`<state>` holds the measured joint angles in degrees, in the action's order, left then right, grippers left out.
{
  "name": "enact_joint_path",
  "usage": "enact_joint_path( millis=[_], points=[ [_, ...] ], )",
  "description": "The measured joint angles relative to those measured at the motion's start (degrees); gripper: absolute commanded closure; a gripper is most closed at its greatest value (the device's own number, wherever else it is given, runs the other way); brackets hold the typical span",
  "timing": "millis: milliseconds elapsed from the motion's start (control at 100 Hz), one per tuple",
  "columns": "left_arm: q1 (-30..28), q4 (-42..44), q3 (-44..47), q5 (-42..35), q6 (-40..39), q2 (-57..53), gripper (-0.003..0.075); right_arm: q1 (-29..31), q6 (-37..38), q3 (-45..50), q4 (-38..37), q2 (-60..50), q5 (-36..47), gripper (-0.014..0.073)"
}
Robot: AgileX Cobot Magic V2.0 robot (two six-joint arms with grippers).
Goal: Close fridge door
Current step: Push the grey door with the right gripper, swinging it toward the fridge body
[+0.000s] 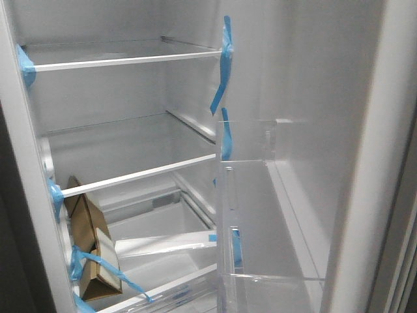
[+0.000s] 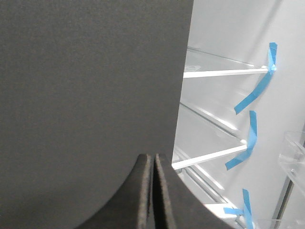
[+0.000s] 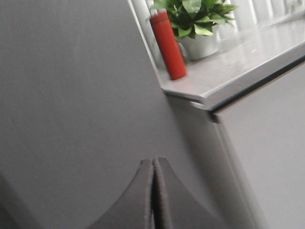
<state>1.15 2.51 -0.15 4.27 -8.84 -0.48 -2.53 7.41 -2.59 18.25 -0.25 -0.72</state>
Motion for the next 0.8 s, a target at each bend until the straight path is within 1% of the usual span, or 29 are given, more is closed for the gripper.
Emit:
enact_joint_path(
  millis=[100, 220, 290, 360, 430, 500, 620, 710, 800],
  points=[
    [0.0, 0.0, 0.0, 0.0, 0.0, 0.0, 0.0740, 0.0, 0.0, -4.5, 12.9, 3.4, 1.5, 0.0665],
    [0.0, 0.0, 0.0, 0.0, 0.0, 0.0, 0.0740, 0.0, 0.0, -9.3, 32.2, 10.1, 2.8, 0.0665],
    [0.0, 0.0, 0.0, 0.0, 0.0, 0.0, 0.0740, 0.0, 0.1, -11.8, 41.9, 14.7, 3.6, 0.0665],
    [0.0, 0.0, 0.0, 0.0, 0.0, 0.0, 0.0740, 0.0, 0.1, -13.9, 50.2, 19.1, 3.8, 0.0665],
    [0.0, 0.0, 0.0, 0.0, 0.0, 0.0, 0.0740, 0.0, 0.1, -15.6, 56.7, 23.0, 2.8, 0.0665],
    [0.0, 0.0, 0.0, 0.0, 0.0, 0.0, 0.0740, 0.0, 0.2, -17.0, 61.5, 26.1, -0.3, 0.0665],
    [0.0, 0.0, 0.0, 0.0, 0.0, 0.0, 0.0740, 0.0, 0.2, -19.0, 66.3, 29.7, -7.0, 0.0665],
    [0.0, 0.0, 0.0, 0.0, 0.0, 0.0, 0.0740, 0.0, 0.2, -20.0, 68.1, 31.2, -10.3, 0.0665],
    [0.0, 0.0, 0.0, 0.0, 0.0, 0.0, 0.0740, 0.0, 0.2, -21.0, 68.9, 32.2, -11.1, 0.0665]
  ],
)
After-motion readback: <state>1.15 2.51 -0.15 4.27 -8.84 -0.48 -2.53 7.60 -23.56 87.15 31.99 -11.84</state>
